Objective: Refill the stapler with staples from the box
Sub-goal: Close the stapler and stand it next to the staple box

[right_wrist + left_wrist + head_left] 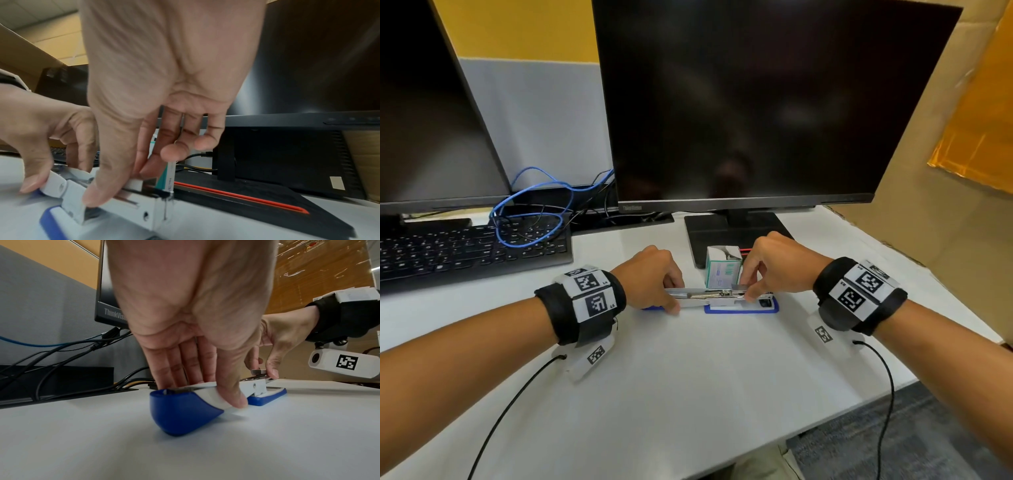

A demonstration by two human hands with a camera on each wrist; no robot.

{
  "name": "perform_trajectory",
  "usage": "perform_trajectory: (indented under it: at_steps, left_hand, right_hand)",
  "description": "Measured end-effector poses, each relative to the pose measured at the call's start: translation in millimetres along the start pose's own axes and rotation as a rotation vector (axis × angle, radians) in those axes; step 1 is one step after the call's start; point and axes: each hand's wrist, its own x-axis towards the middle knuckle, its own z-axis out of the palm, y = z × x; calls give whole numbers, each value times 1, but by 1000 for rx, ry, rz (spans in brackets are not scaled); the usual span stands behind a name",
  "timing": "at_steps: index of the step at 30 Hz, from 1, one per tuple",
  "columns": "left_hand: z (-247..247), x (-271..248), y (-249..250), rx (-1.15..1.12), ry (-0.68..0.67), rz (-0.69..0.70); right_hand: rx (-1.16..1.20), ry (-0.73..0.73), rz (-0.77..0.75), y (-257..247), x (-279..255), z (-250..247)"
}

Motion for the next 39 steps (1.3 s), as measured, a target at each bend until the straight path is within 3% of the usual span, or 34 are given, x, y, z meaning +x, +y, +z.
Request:
perform_trajectory:
  at_steps: [14,22,33,39]
  left_hand:
    - [1,0,-1,2,-5,-3]
    - [2,1,-2,7,15,-22]
    - [0,-1,-1,2,7,-36]
    - [1,-3,-1,-30,6,-40]
  right_hand:
    - [-95,-32,28,-9,-5,-3]
    - [-43,7,-35,-8,-5,-3]
    - [-95,-96,-109,-6,-4,0]
    - [-89,-135,-57,1,-7,-2]
